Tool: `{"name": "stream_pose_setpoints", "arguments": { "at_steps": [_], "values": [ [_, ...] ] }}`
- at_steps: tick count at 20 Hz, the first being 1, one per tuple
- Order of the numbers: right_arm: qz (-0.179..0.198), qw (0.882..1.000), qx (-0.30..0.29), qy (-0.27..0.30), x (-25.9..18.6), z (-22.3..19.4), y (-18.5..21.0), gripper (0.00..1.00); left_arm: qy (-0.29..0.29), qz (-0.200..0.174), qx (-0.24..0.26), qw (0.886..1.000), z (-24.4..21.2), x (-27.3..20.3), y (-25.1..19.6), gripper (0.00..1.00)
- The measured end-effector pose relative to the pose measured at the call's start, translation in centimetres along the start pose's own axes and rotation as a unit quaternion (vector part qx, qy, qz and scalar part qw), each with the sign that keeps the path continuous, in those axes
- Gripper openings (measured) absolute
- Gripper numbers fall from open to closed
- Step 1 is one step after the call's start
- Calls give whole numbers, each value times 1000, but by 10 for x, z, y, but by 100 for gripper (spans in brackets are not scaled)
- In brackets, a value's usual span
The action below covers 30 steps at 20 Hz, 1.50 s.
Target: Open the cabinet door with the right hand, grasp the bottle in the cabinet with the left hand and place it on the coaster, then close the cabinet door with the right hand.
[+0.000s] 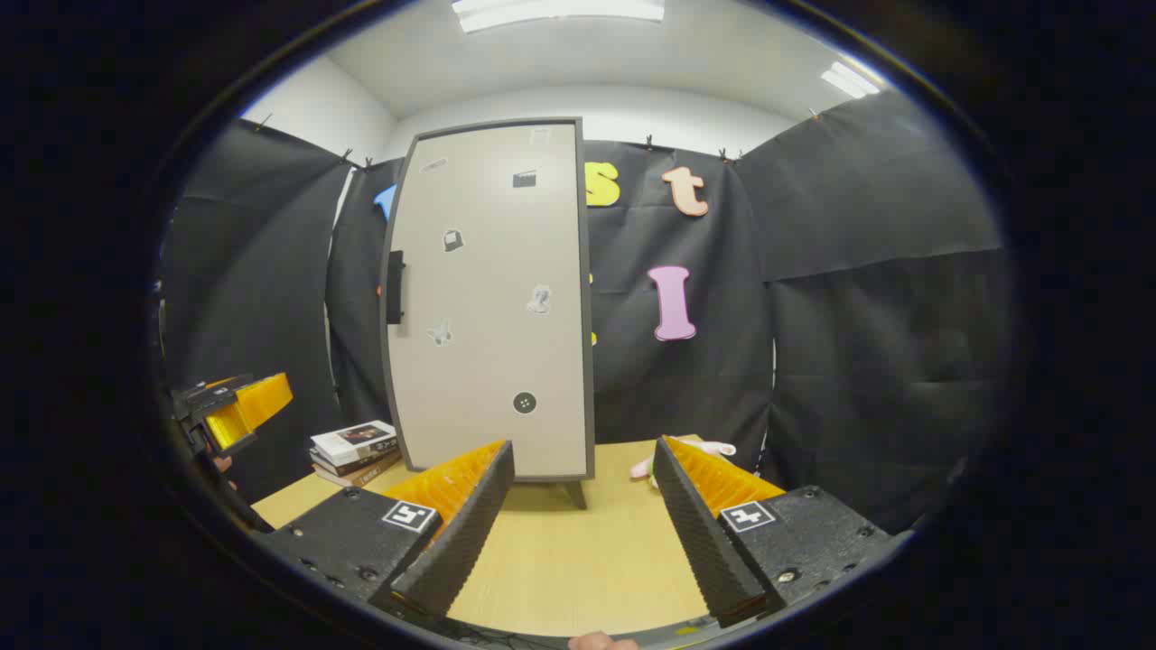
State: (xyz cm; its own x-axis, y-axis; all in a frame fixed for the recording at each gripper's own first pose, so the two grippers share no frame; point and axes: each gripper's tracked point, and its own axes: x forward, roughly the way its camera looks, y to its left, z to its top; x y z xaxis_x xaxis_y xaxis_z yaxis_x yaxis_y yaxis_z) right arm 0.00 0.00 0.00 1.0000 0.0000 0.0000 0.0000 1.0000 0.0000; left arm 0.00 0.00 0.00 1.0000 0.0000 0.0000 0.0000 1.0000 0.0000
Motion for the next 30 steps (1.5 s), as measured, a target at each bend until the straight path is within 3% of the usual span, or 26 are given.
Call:
{"name": "stream_pose_setpoints", "arguments": {
  "at_steps": [1, 24, 30],
  "values": [
    [-1, 1000, 0, 0, 0, 0, -1, 100, 0, 0, 1, 1000, -1, 0, 0, 95],
    [6, 1000, 3, -14, -3, 9, 1, 99, -12, -8, 11, 1000, 0, -1, -1, 95],
    [82, 996, -14, -21, 32, 44, 46, 99, -7, 1, 12, 1000, 1, -5, 6, 95]
  ]
}}
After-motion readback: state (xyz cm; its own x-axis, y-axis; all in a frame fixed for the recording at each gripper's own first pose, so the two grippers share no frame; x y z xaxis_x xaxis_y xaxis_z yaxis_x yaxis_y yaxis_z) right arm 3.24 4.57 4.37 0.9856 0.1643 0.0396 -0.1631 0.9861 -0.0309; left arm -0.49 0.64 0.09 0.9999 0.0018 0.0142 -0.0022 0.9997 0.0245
